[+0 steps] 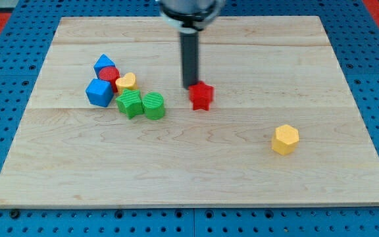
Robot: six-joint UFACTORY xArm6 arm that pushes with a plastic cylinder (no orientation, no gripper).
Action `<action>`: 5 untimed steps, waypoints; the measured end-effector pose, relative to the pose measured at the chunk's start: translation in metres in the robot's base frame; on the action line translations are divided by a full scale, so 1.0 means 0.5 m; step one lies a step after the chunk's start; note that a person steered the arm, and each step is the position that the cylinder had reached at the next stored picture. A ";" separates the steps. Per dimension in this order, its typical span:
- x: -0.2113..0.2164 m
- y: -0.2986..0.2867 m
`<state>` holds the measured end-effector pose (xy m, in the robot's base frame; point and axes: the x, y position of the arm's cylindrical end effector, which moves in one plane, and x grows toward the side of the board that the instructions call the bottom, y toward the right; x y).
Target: Push the red star parallel left to the yellow hexagon
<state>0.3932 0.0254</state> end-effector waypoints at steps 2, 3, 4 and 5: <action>0.057 -0.054; 0.059 -0.054; 0.096 0.047; 0.148 0.058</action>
<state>0.4669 0.0541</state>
